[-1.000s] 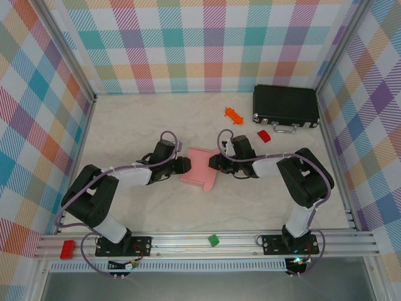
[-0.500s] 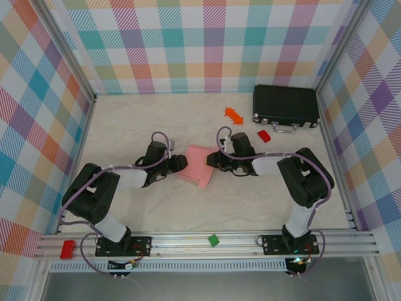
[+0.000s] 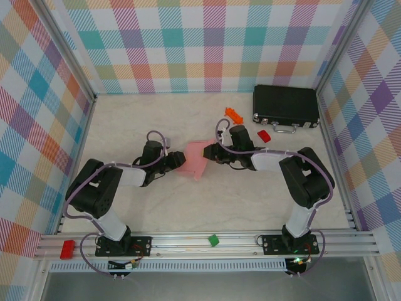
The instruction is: Fold the paper box
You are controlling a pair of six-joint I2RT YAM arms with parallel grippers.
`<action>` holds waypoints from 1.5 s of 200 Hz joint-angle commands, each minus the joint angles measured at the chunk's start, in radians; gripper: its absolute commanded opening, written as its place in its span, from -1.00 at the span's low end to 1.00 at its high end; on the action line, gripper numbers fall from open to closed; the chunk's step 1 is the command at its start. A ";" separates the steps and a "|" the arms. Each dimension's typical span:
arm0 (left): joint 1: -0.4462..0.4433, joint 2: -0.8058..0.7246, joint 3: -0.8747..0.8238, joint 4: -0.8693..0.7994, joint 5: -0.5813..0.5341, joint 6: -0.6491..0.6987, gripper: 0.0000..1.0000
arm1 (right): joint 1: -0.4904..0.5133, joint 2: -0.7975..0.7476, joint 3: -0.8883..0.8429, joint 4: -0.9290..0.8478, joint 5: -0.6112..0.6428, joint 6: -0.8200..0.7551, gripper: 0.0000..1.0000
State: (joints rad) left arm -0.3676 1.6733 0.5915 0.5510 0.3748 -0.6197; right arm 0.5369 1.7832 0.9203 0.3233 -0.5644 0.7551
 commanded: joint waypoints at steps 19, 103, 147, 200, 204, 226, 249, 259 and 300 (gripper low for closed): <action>-0.002 0.082 -0.043 0.043 0.086 -0.056 -0.32 | 0.023 -0.011 0.071 -0.007 -0.063 -0.014 -0.32; -0.001 0.148 -0.048 0.127 0.110 -0.101 -0.32 | 0.035 0.029 0.185 -0.127 -0.053 -0.058 -0.27; 0.002 0.122 -0.051 0.082 0.059 -0.094 -0.28 | 0.035 0.034 0.261 -0.250 0.004 -0.092 -0.18; 0.013 0.036 -0.037 -0.051 -0.028 -0.059 -0.26 | 0.035 0.047 0.318 -0.323 0.037 -0.095 -0.16; 0.013 0.030 -0.035 -0.063 -0.037 -0.054 -0.25 | 0.035 0.052 0.324 -0.327 0.034 -0.098 -0.16; 0.019 -0.015 -0.030 -0.136 -0.092 -0.039 -0.22 | 0.034 0.062 0.349 -0.350 0.031 -0.097 -0.16; 0.024 -0.063 -0.027 -0.187 -0.126 -0.022 -0.17 | 0.035 0.062 0.371 -0.387 0.044 -0.107 -0.15; 0.025 -0.086 -0.022 -0.218 -0.142 -0.009 -0.16 | 0.035 0.057 0.376 -0.392 0.047 -0.112 -0.14; 0.025 -0.223 0.032 -0.409 -0.250 0.056 -0.04 | 0.034 0.013 0.401 -0.432 0.082 -0.149 0.00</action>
State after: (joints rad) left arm -0.3511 1.5448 0.5755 0.2970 0.2173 -0.6273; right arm 0.5663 1.8359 1.2774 -0.0586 -0.5114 0.6540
